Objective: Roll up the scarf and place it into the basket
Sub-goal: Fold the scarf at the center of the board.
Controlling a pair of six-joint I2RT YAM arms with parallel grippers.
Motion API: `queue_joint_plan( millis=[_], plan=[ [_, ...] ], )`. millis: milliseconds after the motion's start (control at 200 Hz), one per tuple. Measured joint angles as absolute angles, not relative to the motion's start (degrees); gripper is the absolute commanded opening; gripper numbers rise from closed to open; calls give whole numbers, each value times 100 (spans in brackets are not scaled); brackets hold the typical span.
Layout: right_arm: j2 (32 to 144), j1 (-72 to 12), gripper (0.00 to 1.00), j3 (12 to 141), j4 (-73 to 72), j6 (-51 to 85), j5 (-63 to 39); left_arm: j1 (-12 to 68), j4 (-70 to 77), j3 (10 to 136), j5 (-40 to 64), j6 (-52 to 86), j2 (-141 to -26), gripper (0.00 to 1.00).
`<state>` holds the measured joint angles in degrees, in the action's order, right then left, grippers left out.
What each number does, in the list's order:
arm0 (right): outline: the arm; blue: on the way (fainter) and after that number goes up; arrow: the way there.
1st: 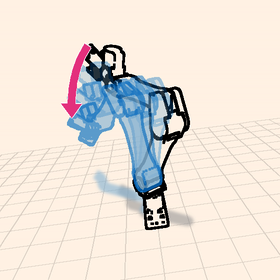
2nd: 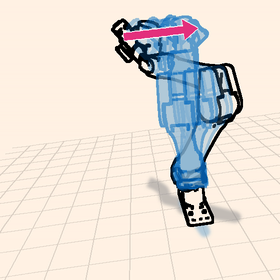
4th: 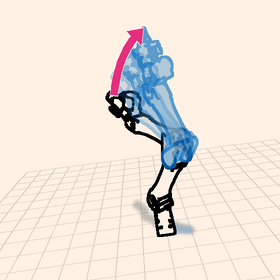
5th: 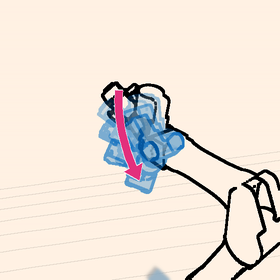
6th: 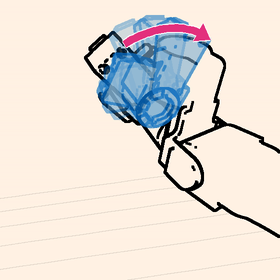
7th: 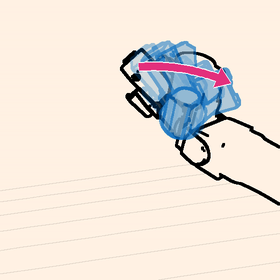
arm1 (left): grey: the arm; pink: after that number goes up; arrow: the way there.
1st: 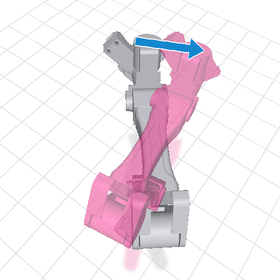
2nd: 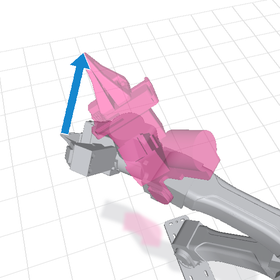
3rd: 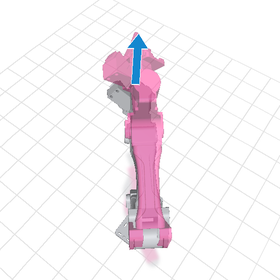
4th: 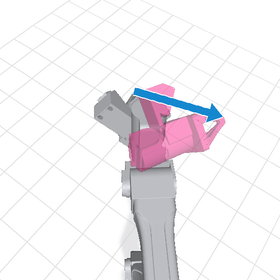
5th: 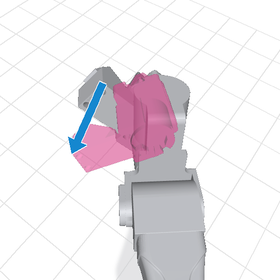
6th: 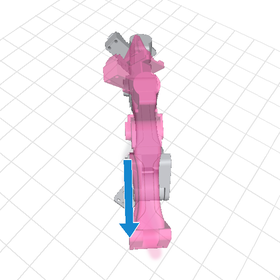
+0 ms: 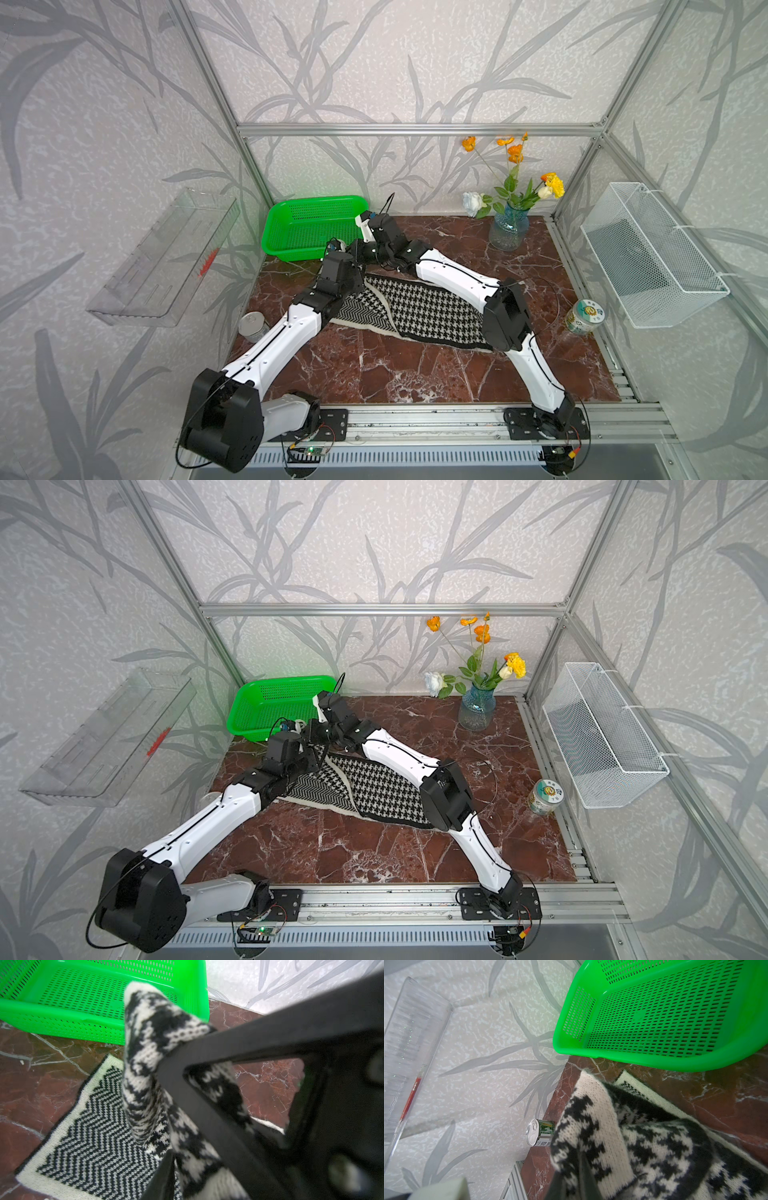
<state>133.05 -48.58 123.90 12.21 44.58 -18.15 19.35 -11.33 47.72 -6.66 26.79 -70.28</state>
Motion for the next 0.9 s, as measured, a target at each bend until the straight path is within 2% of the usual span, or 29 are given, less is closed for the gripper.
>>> queue_joint_plan(
  millis=[60, 125, 175, 410, 470, 500, 575, 595, 615, 620, 625, 635, 775, 900],
  plan=[
    [13305, -4849, 12, 12390, 1219, 4458, -1820, 1935, -1127, 4772, -661, 2685, -7028, 15],
    [13305, -4842, 13, 12390, 1219, 4460, -1835, 1938, -1138, 4781, -648, 2707, -7028, 12],
    [13305, -4840, 13, 12387, 1212, 4460, -1841, 1938, -1162, 4821, -637, 2707, -7043, 0],
    [13275, -4770, 14, 12339, 1177, 4475, -1855, 1940, -1201, 4952, -607, 2720, -7102, 0],
    [13257, -4748, 18, 12320, 1179, 4473, -1857, 1940, -1208, 4952, -591, 2722, -7102, 0],
    [13249, -4737, 22, 12313, 1179, 4462, -1861, 1940, -1214, 4960, -585, 2722, -7102, 0],
    [13211, -4705, 49, 12300, 1177, 4429, -1887, 1940, -1258, 5009, -521, 2746, -7102, 0],
    [13190, -4687, 59, 12278, 1177, 4427, -1892, 1940, -1286, 5037, -489, 2762, -7102, 0],
    [13168, -4672, 80, 12258, 1179, 4418, -1903, 1942, -1302, 5065, -462, 2766, -7102, 0],
    [13152, -4665, 90, 12243, 1179, 4414, -1900, 1942, -1306, 5070, -460, 2764, -7102, 0],
    [13146, -4663, 96, 12237, 1179, 4410, -1900, 1942, -1308, 5081, -456, 2766, -7102, 0],
    [13133, -4652, 100, 12217, 1179, 4405, -1903, 1944, -1326, 5096, -438, 2768, -7100, 0],
    [12682, -4388, 99, 11686, 1181, 4189, -1879, 1944, -1603, 5485, -239, 2775, -7091, 0],
    [11810, -3935, 99, 10672, 1177, 3905, -1719, 1953, -1938, 6099, 73, 2792, -7133, 0]
  ],
)
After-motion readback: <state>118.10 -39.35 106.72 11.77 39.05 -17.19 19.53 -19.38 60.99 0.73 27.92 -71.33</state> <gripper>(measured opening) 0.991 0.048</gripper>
